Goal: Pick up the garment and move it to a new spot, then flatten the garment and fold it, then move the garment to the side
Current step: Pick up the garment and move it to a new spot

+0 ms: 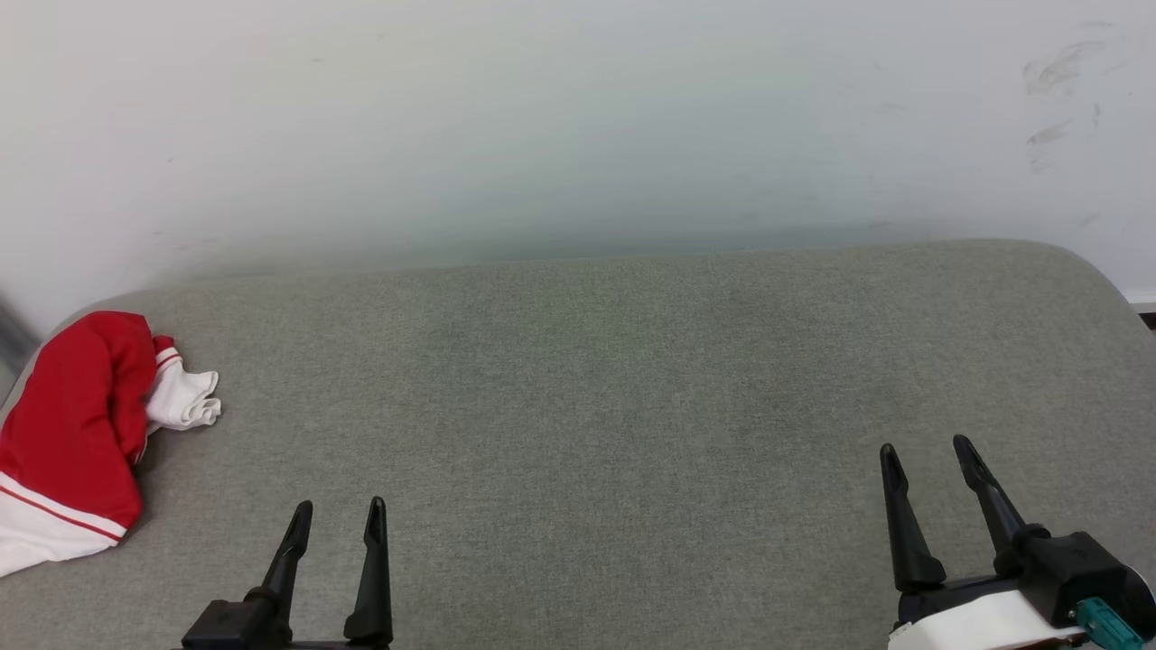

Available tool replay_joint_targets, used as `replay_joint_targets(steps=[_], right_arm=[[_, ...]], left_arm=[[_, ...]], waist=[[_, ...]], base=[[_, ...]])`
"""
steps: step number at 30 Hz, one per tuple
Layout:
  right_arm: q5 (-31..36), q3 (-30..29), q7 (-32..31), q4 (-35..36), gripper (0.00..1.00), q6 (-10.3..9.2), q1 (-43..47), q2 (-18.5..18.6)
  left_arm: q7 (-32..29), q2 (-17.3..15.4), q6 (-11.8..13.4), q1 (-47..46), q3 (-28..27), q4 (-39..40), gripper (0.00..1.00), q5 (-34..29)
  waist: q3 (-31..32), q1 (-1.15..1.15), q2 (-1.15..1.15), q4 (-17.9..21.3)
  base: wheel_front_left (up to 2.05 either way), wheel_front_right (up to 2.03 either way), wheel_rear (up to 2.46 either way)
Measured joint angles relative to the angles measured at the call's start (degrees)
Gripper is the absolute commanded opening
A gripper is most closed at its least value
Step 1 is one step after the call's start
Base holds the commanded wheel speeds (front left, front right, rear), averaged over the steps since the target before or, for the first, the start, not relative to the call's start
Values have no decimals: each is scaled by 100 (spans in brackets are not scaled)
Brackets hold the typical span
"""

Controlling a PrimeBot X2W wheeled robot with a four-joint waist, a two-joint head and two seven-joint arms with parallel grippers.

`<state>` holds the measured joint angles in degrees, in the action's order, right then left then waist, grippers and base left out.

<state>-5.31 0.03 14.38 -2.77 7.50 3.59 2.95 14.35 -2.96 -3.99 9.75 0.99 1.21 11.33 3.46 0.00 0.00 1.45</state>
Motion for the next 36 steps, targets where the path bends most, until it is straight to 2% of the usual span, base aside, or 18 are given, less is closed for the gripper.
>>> replay_joint_targets(steps=[11,20,22,25,36], right_arm=[[175,77,69,-25,100,0,25,0],[122,214,70,27,100,0,58,1],[124,260,70,66,100,0,119,1],[123,290,70,80,100,0,120,1],[62,568,70,89,100,0,140,0]], left_arm=[[70,2,-31,4,26,-9,100,-148],[71,3,-48,-46,-16,-66,100,-143],[71,4,-22,-64,-112,-68,100,-169],[71,3,-21,-70,-136,-68,100,-186],[71,4,-57,-56,-311,-13,100,-353]], waist=[[-61,0,0,-20],[-165,0,0,-274],[-198,0,0,-571],[-208,0,0,-715],[-190,0,0,-1638]], base=[[0,0,0],[0,0,0],[0,0,0],[0,0,0],[0,0,0]])
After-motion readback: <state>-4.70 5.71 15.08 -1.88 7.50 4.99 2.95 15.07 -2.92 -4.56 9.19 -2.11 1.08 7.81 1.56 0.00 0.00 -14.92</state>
